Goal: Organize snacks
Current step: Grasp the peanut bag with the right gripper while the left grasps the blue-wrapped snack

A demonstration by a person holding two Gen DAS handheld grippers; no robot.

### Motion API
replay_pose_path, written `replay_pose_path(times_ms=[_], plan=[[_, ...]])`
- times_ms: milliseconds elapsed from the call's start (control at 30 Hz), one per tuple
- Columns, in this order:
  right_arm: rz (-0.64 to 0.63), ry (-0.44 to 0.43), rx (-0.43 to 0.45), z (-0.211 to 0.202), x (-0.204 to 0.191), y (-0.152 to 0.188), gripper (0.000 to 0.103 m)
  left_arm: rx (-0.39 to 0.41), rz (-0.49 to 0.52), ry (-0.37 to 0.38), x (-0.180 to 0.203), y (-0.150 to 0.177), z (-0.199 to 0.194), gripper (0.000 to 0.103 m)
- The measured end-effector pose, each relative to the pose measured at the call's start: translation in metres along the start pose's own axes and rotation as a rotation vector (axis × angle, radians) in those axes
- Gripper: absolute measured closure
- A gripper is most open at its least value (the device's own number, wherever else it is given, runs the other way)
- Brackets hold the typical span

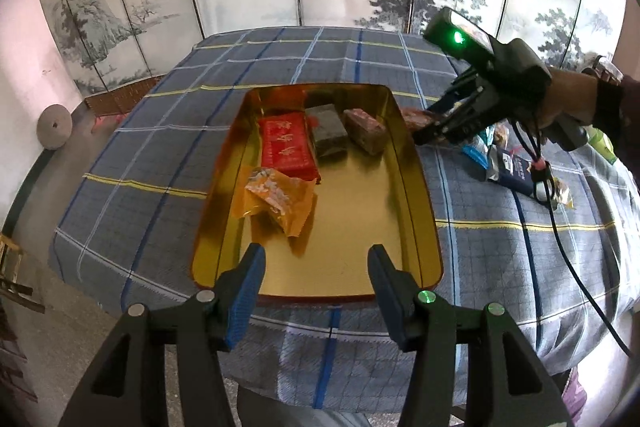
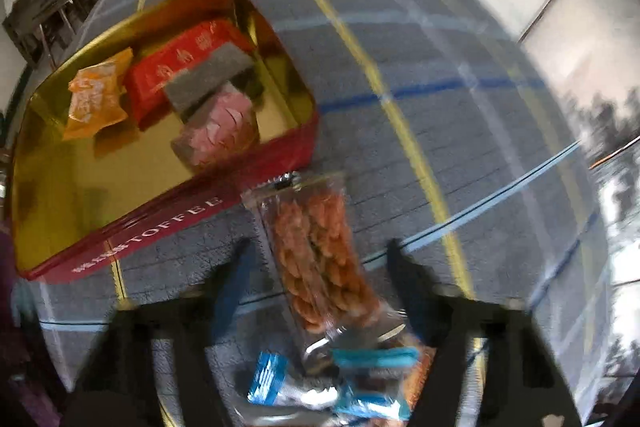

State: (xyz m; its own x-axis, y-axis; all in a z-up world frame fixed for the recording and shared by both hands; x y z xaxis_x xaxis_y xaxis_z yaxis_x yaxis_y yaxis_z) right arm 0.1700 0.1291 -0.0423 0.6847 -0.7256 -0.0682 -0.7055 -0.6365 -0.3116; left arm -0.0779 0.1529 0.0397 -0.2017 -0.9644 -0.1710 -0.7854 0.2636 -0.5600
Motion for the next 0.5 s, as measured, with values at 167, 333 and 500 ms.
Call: replay_pose_path(times_ms=[167,333,500], plan=[[0.043,0.087,0.063,-0.012,0.001,0.009,0.068,-0.001,0.021,-0.019,0.006,-0.006,0.001,0.049],[0.3,0.033,0.358,-0.1,0.022,0.057,0.068,0.031,0.051,-0.003,0.018,-0.019,-0.008,0.049],[0.6,0.127,0.513,-0.155,0.049,0.172,0.068,0.066,0.133,0.051,0.046,-0.036,-0.016,0.049]])
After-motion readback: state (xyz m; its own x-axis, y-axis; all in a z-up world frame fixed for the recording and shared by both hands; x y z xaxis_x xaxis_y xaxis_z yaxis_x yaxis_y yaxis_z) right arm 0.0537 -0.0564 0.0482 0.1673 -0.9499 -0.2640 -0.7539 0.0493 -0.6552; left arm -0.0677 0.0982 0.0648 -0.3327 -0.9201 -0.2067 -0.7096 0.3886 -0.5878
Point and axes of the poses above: each gripper's, at about its wrist camera, not at the fingertips, and z roughly the way its jaws point, x to its right, y to its underside, the point moved 5 cm from there along z, roughly the way its jaws point, and after that the axes turned 12 degrees about z, right-handed, at the moved point
